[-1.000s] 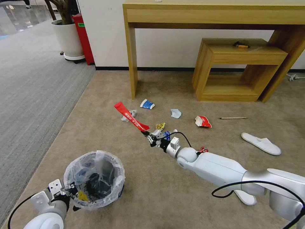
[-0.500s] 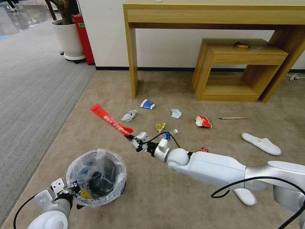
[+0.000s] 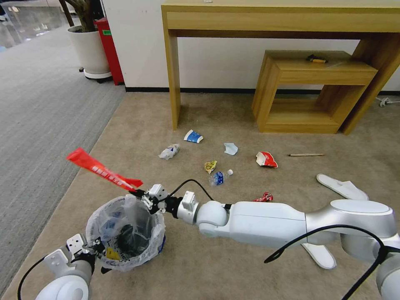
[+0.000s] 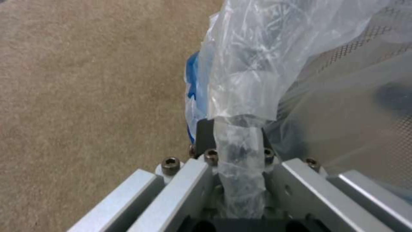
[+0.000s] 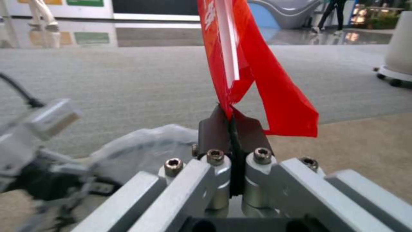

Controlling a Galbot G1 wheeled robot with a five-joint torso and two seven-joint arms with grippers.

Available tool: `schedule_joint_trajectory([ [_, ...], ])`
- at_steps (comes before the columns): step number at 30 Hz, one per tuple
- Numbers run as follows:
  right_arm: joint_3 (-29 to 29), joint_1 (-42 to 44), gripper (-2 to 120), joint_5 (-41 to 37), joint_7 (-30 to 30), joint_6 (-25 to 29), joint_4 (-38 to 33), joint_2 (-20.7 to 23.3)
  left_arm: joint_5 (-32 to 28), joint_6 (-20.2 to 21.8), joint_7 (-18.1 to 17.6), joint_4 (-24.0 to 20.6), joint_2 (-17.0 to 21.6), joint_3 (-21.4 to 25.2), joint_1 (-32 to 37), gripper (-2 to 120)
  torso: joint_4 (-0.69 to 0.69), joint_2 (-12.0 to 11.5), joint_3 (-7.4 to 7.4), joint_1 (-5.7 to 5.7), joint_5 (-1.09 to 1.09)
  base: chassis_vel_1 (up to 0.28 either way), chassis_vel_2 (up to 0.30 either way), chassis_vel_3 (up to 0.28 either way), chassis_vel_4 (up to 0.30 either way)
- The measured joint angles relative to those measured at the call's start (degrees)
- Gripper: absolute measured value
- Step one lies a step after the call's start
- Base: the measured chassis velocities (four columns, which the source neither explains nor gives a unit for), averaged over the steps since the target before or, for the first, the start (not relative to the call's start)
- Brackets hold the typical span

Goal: Pick up the trash bin and place the garbage on the floor into it.

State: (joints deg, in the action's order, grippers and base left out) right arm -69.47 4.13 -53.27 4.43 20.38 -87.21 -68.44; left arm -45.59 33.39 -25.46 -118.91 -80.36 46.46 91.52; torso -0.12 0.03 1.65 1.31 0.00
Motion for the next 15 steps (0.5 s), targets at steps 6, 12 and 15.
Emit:
schedule_joint_trajectory([
  [6,-1.32,0.14,0,0.28,0.22,0.00,-1.05,-0.29,-0.42,0.09,-0.91,0.44,0.33,0.52,-0.80,0,0.00,0.00,0.00,0.00,-0.01,0.000,0.000,0.000,0.000],
  [12,-3.01,1.59,0,1.17,1.07,0.05,-1.50,-0.44,-0.45,0.16,-1.10,0.34,0.33,0.49,-0.95,0,0.00,0.00,0.00,0.00,-0.01,0.000,0.000,0.000,0.000],
  [15,-3.95,2.18,0,1.59,1.44,0.08,-1.81,-0.29,-0.44,0.17,-1.14,0.18,0.40,0.58,-0.80,0,0.00,0.00,0.00,0.00,-0.01,0.000,0.000,0.000,0.000],
])
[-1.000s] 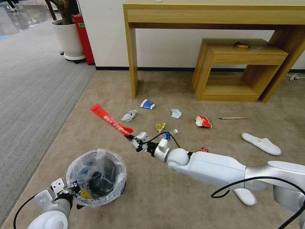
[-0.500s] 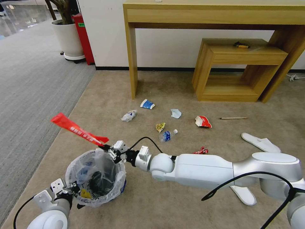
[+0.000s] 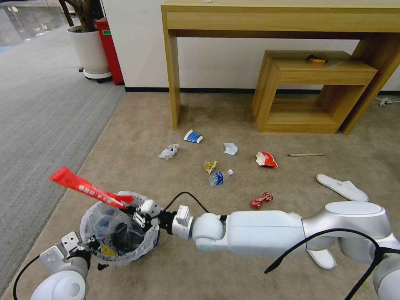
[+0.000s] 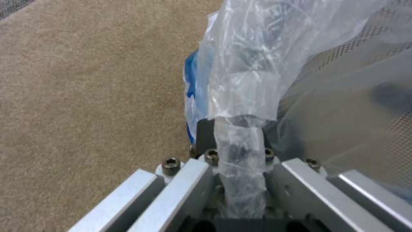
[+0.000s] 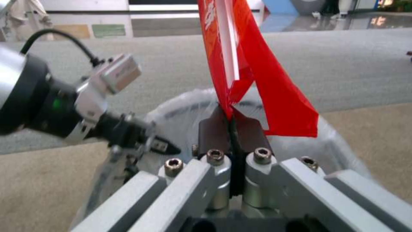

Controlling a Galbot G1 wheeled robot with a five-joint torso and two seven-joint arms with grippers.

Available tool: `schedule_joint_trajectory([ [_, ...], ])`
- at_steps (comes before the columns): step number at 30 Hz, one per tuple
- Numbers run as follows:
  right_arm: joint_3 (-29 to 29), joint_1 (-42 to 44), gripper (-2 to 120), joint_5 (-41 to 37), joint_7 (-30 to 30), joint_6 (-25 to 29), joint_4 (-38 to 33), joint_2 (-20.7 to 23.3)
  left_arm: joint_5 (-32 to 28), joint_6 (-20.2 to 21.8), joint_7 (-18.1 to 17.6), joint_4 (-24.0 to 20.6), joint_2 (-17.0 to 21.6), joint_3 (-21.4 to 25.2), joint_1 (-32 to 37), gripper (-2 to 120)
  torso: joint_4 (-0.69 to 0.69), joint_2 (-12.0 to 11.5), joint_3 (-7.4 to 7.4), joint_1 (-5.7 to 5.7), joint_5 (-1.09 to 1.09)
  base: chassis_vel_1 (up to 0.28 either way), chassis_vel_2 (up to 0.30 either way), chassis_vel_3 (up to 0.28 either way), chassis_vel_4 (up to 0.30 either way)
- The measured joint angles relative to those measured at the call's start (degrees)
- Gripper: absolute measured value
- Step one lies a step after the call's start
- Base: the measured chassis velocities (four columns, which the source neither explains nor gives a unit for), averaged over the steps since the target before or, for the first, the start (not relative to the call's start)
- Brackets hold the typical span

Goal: Pick up the trash bin and place the garbage on the floor into it.

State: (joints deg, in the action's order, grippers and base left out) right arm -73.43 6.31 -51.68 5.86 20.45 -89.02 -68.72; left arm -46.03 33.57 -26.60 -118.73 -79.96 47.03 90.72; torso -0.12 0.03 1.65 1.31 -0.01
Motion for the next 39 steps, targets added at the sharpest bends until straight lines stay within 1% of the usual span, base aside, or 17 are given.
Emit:
schedule_joint_trajectory([
  [11,-0.95,1.02,0,1.35,1.36,-0.53,-0.12,1.24,-0.62,0.01,-0.19,-0.79,0.47,0.48,0.37,0,0.01,0.00,0.00,0.00,0.00,0.000,0.000,0.000,0.000],
  [12,-1.08,1.28,7,1.70,1.36,-0.59,-0.08,1.69,-0.76,0.01,-0.29,-0.84,0.50,0.55,0.32,0,0.00,0.00,0.00,0.00,0.00,0.000,0.000,0.000,0.000],
  [13,-1.08,1.28,7,1.70,1.36,-0.59,-0.08,1.69,-0.76,0.01,-0.29,-0.84,0.50,0.55,0.32,0,0.00,0.00,0.00,0.00,0.00,0.000,0.000,0.000,0.000],
  [17,-1.22,1.95,27,2.47,1.51,-0.77,0.28,2.23,-0.95,0.01,-0.44,-0.86,0.46,0.58,0.26,0,0.00,0.00,0.00,0.00,-0.01,0.000,0.000,0.000,0.000],
  [19,-1.22,1.97,30,2.54,1.56,-0.77,0.32,2.23,-0.95,0.01,-0.44,-0.86,0.44,0.58,0.26,0,0.00,0.00,0.00,0.00,-0.01,0.000,0.000,0.000,0.000],
  [21,-1.20,1.99,41,2.65,1.76,-0.77,0.32,2.18,-0.94,0.01,-0.44,-0.85,0.36,0.58,0.32,0,0.00,0.00,0.00,0.00,-0.01,0.000,0.000,0.000,0.000],
  [23,-1.18,1.98,43,2.66,1.79,-0.77,0.31,2.17,-0.94,0.01,-0.44,-0.85,0.35,0.57,0.32,0,0.00,0.00,0.00,0.00,-0.01,0.000,0.000,0.000,0.000],
  [25,-0.93,1.96,53,2.68,1.93,-0.77,0.11,2.17,-0.86,-0.01,-0.44,-0.61,0.35,0.58,0.33,0,0.01,0.00,0.00,0.00,-0.01,0.000,0.000,0.000,0.000],
  [26,-0.93,1.96,53,2.68,1.93,-0.77,0.11,2.17,-0.86,-0.01,-0.44,-0.61,0.35,0.58,0.33,0,0.01,0.00,0.00,0.00,-0.01,0.000,0.000,0.000,0.000],
  [29,0.15,1.87,71,2.78,2.13,-0.70,-0.59,3.11,-0.76,-0.07,-0.38,-0.37,0.36,0.64,0.39,0,0.01,0.00,0.00,0.00,-0.01,0.000,0.000,0.000,0.000],
  [30,0.15,1.87,71,2.78,2.13,-0.70,-0.59,3.11,-0.76,-0.07,-0.38,-0.37,0.36,0.64,0.39,0,0.01,0.00,0.00,0.00,-0.01,0.000,0.000,0.000,0.000],
  [32,2.18,1.88,79,2.68,2.42,-0.69,-1.03,3.93,-0.49,-0.14,-0.24,-0.18,0.23,0.63,0.51,0,0.00,0.00,0.00,0.00,-0.01,0.000,0.000,0.000,0.000],
  [33,2.18,1.88,79,2.68,2.42,-0.69,-1.03,3.93,-0.49,-0.14,-0.24,-0.18,0.23,0.63,0.51,0,0.00,0.00,0.00,0.00,-0.01,0.000,0.000,0.000,0.000],
  [34,3.91,1.97,85,2.25,2.85,-0.74,-1.38,4.34,-0.24,-0.22,-0.10,-0.03,0.16,0.58,0.55,0,0.01,0.00,0.00,0.00,-0.02,0.000,0.000,0.000,0.000],
  [36,6.90,2.33,93,1.62,3.47,-1.12,-1.66,5.08,-0.04,-0.27,-0.01,0.17,0.13,0.53,0.54,0,0.02,0.00,0.00,0.00,-0.02,0.000,0.000,0.000,0.000],
  [37,6.90,2.33,93,1.62,3.47,-1.12,-1.66,5.08,-0.04,-0.27,-0.01,0.17,0.13,0.53,0.54,0,0.02,0.00,0.00,0.00,-0.02,0.000,0.000,0.000,0.000],
  [39,11.28,3.11,100,1.17,4.65,-1.96,-2.21,7.04,0.03,-0.28,0.08,0.28,0.37,0.46,0.59,0,0.01,0.00,-0.01,0.00,-0.03,0.000,0.000,0.000,0.000],
])
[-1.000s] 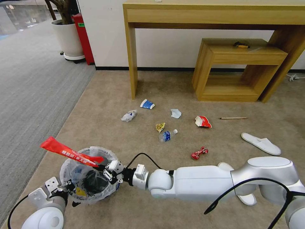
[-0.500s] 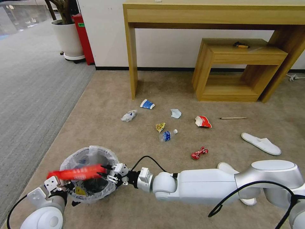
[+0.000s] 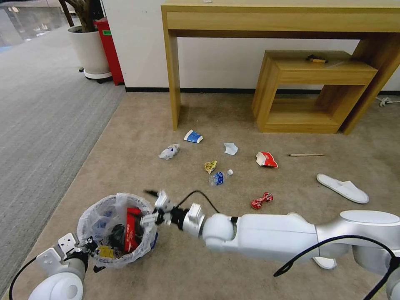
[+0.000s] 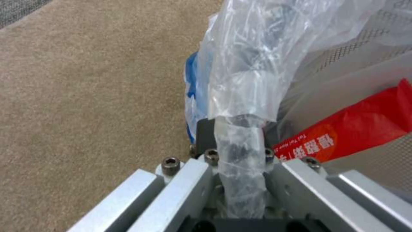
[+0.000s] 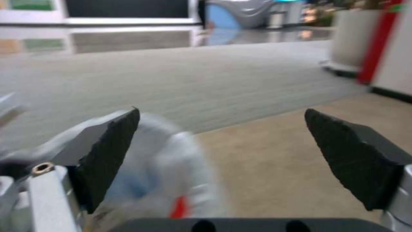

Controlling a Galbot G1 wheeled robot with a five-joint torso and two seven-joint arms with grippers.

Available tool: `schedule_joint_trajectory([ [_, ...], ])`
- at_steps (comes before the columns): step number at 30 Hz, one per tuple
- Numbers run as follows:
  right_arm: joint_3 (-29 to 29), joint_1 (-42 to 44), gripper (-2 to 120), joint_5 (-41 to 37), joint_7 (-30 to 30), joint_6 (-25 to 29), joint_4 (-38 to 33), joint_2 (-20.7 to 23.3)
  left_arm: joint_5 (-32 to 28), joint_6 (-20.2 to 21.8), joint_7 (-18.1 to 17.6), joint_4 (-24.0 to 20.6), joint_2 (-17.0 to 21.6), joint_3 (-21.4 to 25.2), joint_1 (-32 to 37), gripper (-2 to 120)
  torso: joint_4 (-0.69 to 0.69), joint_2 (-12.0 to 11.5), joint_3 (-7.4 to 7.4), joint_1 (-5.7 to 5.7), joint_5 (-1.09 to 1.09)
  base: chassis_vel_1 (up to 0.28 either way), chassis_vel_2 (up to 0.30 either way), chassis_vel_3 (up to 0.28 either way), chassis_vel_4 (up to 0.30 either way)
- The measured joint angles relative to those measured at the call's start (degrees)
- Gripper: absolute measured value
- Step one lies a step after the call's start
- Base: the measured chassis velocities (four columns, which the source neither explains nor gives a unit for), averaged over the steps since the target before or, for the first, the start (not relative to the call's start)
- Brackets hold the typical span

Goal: Pick up the trash bin and place the garbage on the floor into it.

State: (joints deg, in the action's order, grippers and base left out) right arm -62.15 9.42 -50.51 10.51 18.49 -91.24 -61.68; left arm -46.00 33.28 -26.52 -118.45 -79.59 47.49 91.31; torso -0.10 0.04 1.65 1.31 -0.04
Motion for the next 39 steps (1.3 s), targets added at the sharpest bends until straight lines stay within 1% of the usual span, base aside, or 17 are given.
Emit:
schedule_joint_trajectory([
  [2,3.43,1.03,100,0.06,0.93,-0.84,-0.70,1.99,0.00,0.00,0.04,0.01,0.28,-0.01,0.10,0,-0.01,0.00,0.00,0.00,0.00,0.000,0.000,0.000,0.000],
  [3,3.43,1.03,100,0.06,0.93,-0.84,-0.70,1.99,0.00,0.00,0.04,0.01,0.28,-0.01,0.10,0,-0.01,0.00,0.00,0.00,0.00,0.000,0.000,0.000,0.000],
  [6,9.56,4.07,100,1.41,3.54,-2.68,-1.76,5.60,0.00,-0.02,0.07,0.03,0.62,0.01,0.25,0,-0.01,0.00,0.00,0.00,0.01,0.000,0.000,0.000,0.000],
  [7,9.56,4.07,100,1.41,3.54,-2.68,-1.76,5.60,0.00,-0.02,0.07,0.03,0.62,0.01,0.25,0,-0.01,0.00,0.00,0.00,0.01,0.000,0.000,0.000,0.000],
  [10,16.93,10.04,100,4.07,4.33,-3.24,-2.29,9.27,0.00,-0.03,0.13,0.03,0.79,-0.05,0.34,0,0.00,0.00,0.00,0.00,0.01,0.000,0.000,0.000,0.000],
  [11,16.93,10.04,100,4.07,4.33,-3.24,-2.29,9.27,0.00,-0.03,0.13,0.03,0.79,-0.05,0.34,0,0.00,0.00,0.00,0.00,0.01,0.000,0.000,0.000,0.000],
  [12,20.65,13.91,100,6.03,4.64,-2.89,-2.01,10.50,0.00,-0.04,0.15,0.03,0.88,-0.15,0.34,0,-0.01,0.00,0.00,0.00,0.00,0.000,0.000,0.000,0.000],
  [14,22.36,15.53,100,7.23,4.67,-2.54,-1.72,11.00,0.00,-0.04,0.15,0.04,0.94,-0.20,0.34,0,-0.02,0.00,0.00,0.00,-0.01,0.000,0.000,0.000,0.000],
  [15,27.00,19.60,100,10.31,4.71,-1.41,-1.20,12.32,0.00,-0.04,0.19,0.07,1.13,-0.34,0.34,0,-0.01,0.00,0.00,0.00,-0.02,0.000,0.000,0.000,0.000],
  [18,36.20,26.98,100,14.74,2.87,1.05,-1.40,15.95,-0.01,-0.05,0.24,0.11,1.55,-0.55,0.36,0,-0.01,0.00,0.00,0.00,0.01,0.000,0.000,0.000,0.000],
  [19,36.20,26.98,100,14.74,2.87,1.05,-1.40,15.95,-0.01,-0.05,0.24,0.11,1.55,-0.55,0.36,0,-0.01,0.00,0.00,0.00,0.01,0.000,0.000,0.000,0.000],
  [22,44.02,34.72,100,17.52,2.38,2.83,-1.32,18.40,-0.05,-0.04,0.26,0.07,1.89,-0.76,0.29,0,-0.02,0.00,0.00,0.00,0.00,0.000,0.000,0.000,0.000],
  [25,47.44,38.78,100,18.36,2.34,3.84,-0.99,19.09,-0.05,-0.04,0.28,-0.17,1.92,-0.78,0.48,0,-0.04,0.00,0.00,0.00,0.02,0.000,0.000,0.000,0.000],
  [27,48.12,40.27,100,18.33,2.56,4.60,-0.28,19.13,0.13,-0.08,0.43,-0.60,1.61,-0.44,1.12,0,-0.03,0.00,0.00,0.00,0.03,0.000,0.000,0.000,0.000],
  [28,48.48,41.08,99,18.24,2.58,4.86,-0.10,19.25,0.22,-0.09,0.49,-0.77,1.47,-0.33,1.36,0,0.00,0.00,0.00,0.00,0.01,0.000,0.000,0.000,0.000],
  [30,50.52,44.21,98,18.49,2.57,5.84,0.28,20.12,0.35,-0.09,0.50,-1.12,1.40,-0.24,1.58,0,0.00,0.00,0.00,0.00,0.02,0.000,0.000,0.000,0.000],
  [39,56.13,50.49,98,20.14,3.99,6.97,1.68,20.97,0.34,-0.25,0.69,-1.21,1.69,-0.41,2.00,0,0.00,0.00,0.00,0.00,0.02,0.000,0.000,0.000,0.000],
])
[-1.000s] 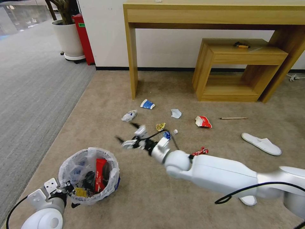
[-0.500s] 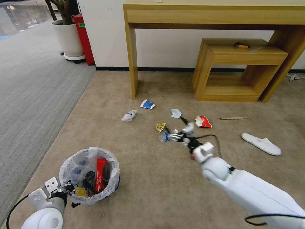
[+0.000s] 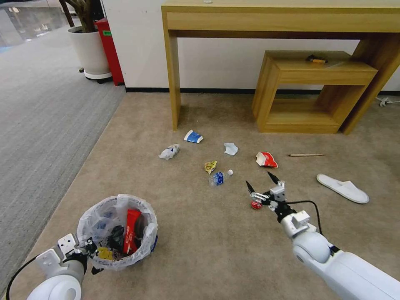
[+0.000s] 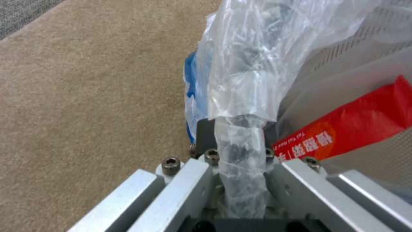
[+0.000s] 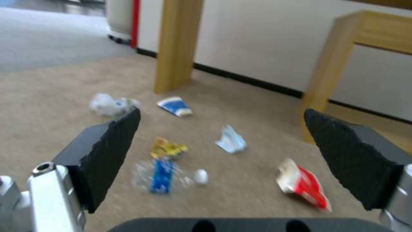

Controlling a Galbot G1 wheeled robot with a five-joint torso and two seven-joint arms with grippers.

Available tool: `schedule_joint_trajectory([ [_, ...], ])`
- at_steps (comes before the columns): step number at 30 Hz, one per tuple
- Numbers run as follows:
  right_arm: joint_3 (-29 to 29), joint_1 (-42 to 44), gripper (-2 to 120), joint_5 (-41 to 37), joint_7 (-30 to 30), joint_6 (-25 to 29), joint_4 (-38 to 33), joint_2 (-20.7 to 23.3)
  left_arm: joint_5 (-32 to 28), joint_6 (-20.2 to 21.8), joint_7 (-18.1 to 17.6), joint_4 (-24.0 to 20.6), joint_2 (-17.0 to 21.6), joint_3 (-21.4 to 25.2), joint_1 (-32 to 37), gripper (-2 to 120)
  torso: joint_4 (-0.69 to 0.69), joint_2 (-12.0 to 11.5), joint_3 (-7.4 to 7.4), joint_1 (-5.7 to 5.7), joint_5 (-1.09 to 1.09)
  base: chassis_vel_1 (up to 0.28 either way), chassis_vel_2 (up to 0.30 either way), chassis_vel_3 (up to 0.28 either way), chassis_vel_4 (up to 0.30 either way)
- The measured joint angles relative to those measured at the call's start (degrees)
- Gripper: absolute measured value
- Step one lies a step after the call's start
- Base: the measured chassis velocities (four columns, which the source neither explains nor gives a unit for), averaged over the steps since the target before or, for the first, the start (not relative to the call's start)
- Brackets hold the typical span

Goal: Pick up the trash bin and place the garbage on the floor into it.

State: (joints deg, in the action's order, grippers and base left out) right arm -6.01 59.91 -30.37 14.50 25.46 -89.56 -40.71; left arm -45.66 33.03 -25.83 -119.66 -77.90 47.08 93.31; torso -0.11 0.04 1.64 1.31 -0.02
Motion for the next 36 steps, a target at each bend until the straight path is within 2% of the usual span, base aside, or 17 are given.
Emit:
schedule_joint_trajectory([
  [10,6.76,7.75,97,0.55,-0.37,3.21,3.26,-1.37,-0.62,-0.09,0.18,0.72,0.99,-0.31,-0.80,0,-0.01,0.00,0.00,0.00,-0.01,0.000,0.000,0.000,0.000],
  [27,5.97,6.84,91,0.48,-2.45,5.09,4.56,-2.69,-1.54,-0.01,-0.12,1.51,1.78,-0.05,-1.62,0,0.01,0.00,0.01,0.00,0.00,-0.006,-0.005,0.006,0.007],
  [36,5.63,6.64,89,0.85,-2.86,6.05,5.24,-2.93,-1.21,-0.49,-0.19,1.66,1.29,0.15,-1.70,0,0.01,0.00,-0.01,0.00,-0.05,-0.157,-0.141,0.170,0.150],
])
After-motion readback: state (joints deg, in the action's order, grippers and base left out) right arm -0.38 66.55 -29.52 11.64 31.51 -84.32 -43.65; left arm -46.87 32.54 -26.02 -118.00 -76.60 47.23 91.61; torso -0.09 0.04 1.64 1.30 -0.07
